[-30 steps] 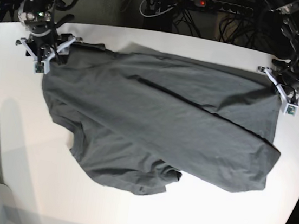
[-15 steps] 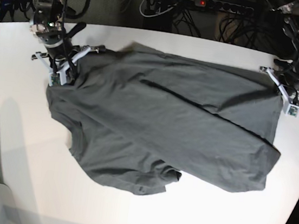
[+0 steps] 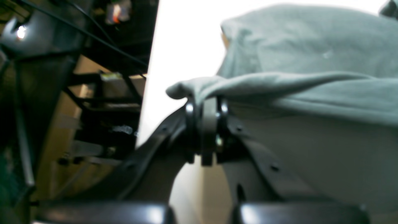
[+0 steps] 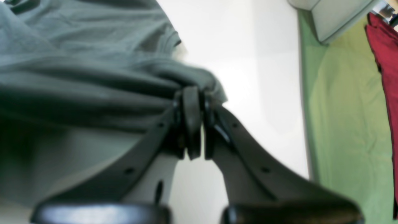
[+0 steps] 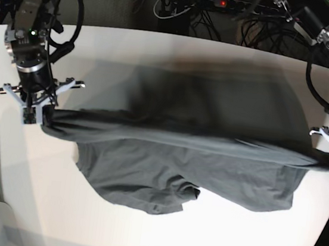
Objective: Layout the t-shirt on the table in an organized manner, then fold the t-shirt properly
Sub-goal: 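Lift the shirt with both grippers and swing it up and over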
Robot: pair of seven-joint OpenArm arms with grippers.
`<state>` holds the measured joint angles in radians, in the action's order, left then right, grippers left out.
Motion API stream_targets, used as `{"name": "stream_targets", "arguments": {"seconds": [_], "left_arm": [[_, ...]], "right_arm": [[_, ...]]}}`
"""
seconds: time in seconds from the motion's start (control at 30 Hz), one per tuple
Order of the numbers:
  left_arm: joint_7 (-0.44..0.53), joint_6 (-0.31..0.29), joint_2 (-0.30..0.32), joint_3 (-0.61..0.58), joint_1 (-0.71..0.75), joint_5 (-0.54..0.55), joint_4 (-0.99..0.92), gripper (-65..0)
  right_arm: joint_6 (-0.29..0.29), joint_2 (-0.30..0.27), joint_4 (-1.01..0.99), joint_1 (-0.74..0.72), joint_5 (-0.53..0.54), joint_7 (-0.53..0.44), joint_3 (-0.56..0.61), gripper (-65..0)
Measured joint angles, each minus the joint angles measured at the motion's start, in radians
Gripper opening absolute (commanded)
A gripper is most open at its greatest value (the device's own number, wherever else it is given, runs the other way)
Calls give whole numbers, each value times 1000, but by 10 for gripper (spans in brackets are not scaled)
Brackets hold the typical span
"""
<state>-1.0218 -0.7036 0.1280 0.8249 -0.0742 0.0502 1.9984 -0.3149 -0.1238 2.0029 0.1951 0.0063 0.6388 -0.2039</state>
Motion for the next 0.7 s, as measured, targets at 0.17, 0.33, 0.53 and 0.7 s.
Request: {"name": "stream_targets", "arguments": {"seconds": [0.17,0.33,0.53,0.7], "left_arm": [[1,-6,0,3,-111,1,-2,-647],[-16,-5,38,-39,-289,-15,-1,-647],[0,-4,107,-127,-459,-27,-2,-647],[7,-4,118,-256,-605,-137,-32,-646]], "right_arm": [[-2,-5,4,-121,1,-18,-36,-650],[-71,-1,10,-247,-2,-10,-50,-650],[-102,-4,21,-423,-3,-63,-49,-650],[-104,-7,21,-584,-6,-68,-50,-650]]}}
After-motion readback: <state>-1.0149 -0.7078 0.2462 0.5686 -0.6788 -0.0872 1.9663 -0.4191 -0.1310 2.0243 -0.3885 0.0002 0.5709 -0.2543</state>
